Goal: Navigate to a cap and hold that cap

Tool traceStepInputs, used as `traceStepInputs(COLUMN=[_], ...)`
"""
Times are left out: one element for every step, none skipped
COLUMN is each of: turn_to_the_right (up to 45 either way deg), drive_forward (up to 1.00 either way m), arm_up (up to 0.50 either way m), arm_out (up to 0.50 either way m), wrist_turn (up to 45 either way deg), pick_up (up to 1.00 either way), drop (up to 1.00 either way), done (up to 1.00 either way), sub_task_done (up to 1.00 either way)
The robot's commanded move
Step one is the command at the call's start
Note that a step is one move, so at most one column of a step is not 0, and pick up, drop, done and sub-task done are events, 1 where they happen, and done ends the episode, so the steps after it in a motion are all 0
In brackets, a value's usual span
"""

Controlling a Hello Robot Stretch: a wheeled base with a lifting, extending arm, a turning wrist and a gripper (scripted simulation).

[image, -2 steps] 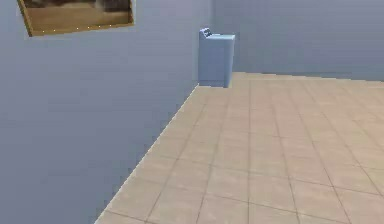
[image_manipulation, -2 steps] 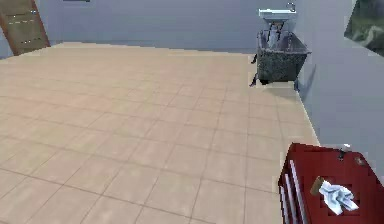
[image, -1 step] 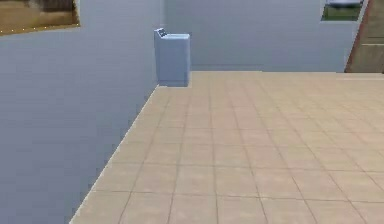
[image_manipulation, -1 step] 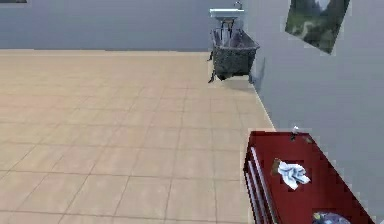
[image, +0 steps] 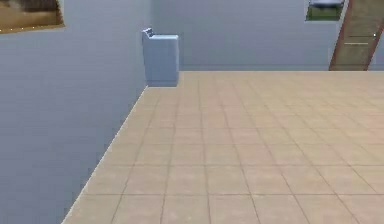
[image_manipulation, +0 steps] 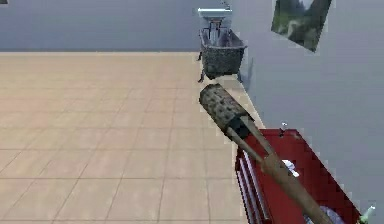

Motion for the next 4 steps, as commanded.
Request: traceStepInputs(turn_to_the_right=[0.0, 45.0, 45.0, 9.0], drive_forward=[0.1, 0.0, 0.0, 0.0], arm_up=[0.0, 0.0, 0.0, 0.0], arm_out=[0.0, 0.0, 0.0, 0.0], wrist_turn=[0.0, 0.0, 0.0, 0.0], pick_up=[0.0, 0.0, 0.0, 0.0], drop=[0.0, 0.0, 0.0, 0.0], done=[0.0, 0.0, 0.0, 0.0], sub_task_done=[0.0, 0.0, 0.0, 0.0])
